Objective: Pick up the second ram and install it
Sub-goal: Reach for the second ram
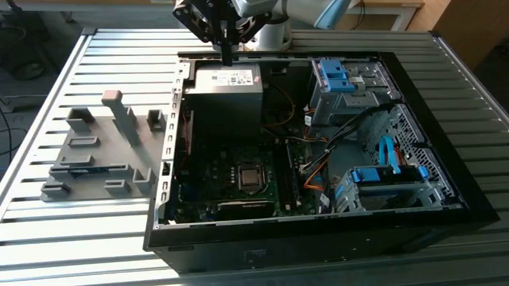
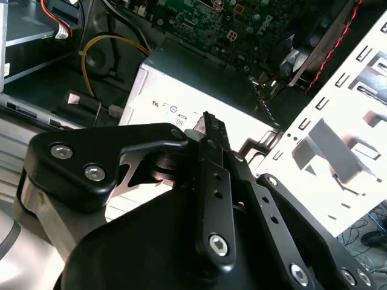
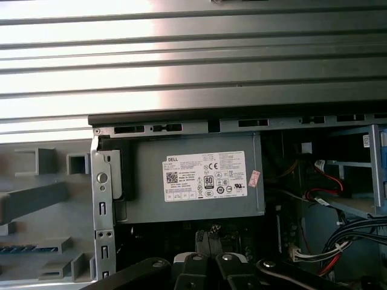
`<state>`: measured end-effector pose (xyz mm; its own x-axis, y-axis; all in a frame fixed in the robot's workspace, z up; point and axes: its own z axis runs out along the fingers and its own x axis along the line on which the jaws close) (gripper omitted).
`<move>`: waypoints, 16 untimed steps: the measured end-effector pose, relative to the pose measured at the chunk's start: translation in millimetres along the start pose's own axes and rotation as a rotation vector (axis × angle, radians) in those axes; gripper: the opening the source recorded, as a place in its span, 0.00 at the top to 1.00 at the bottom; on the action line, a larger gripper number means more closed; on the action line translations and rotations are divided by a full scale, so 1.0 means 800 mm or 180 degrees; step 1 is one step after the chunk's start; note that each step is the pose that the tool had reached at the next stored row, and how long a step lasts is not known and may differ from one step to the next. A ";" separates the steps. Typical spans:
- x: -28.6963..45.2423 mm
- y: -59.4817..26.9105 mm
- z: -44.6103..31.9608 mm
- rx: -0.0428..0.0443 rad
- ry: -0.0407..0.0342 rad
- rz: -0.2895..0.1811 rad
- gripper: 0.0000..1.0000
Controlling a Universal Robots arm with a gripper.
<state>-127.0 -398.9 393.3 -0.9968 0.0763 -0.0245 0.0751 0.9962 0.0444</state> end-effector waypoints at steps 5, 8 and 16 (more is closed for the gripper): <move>0.0014 0.000 0.0000 0.0000 0.0000 0.0000 0.89; 0.0023 0.000 -0.0001 0.0000 0.0000 0.0000 0.89; 0.0047 0.000 -0.0002 0.0000 0.0000 0.0000 0.89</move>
<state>-130.8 -398.9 393.3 -0.9968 0.0762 -0.0245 0.0751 0.9962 0.0443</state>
